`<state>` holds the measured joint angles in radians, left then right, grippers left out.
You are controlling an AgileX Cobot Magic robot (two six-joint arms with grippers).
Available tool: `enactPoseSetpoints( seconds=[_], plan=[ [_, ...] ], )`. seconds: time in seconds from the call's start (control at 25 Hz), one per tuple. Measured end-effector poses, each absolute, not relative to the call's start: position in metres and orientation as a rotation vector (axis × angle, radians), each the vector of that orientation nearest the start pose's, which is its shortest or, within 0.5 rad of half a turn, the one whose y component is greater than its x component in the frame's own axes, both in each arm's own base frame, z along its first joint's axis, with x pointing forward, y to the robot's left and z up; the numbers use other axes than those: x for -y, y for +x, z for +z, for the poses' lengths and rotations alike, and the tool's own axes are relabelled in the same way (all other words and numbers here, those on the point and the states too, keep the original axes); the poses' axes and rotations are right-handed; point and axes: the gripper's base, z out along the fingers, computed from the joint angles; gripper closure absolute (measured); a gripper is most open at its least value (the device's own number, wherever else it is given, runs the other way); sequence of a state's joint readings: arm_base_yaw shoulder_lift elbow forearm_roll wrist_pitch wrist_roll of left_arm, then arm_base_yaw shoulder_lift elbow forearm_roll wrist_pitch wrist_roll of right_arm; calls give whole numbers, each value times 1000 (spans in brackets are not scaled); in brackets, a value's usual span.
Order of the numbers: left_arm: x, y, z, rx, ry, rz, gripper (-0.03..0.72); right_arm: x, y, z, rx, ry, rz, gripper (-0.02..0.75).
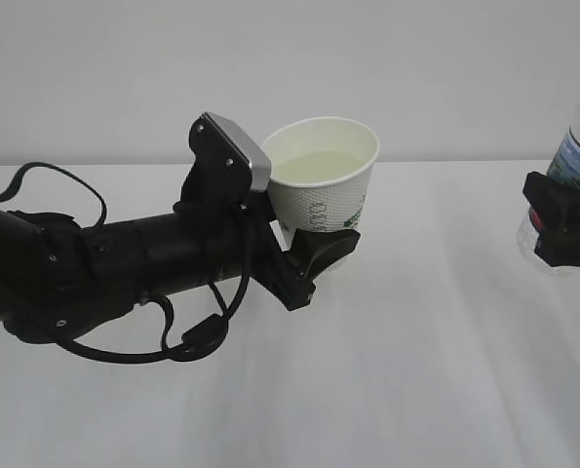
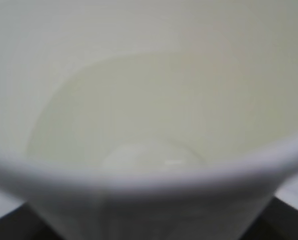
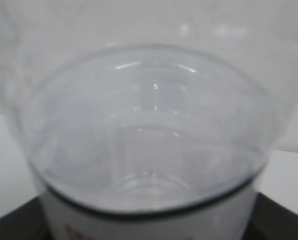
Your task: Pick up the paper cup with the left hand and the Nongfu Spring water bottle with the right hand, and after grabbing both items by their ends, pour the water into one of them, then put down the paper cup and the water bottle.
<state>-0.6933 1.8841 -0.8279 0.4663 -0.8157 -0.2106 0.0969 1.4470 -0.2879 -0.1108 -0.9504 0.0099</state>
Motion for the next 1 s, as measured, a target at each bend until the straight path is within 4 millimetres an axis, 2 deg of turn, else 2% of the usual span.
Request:
enactPoseSetpoints(
  seconds=[0.32,1.0],
  plan=[
    [244,279,168,-1594,850,-647,170,-31,231,187,-1684,-197,108,272],
    [178,326,168,-1691,591,-486,172,-31,234,178,-1696,-185,125,272]
  ],
)
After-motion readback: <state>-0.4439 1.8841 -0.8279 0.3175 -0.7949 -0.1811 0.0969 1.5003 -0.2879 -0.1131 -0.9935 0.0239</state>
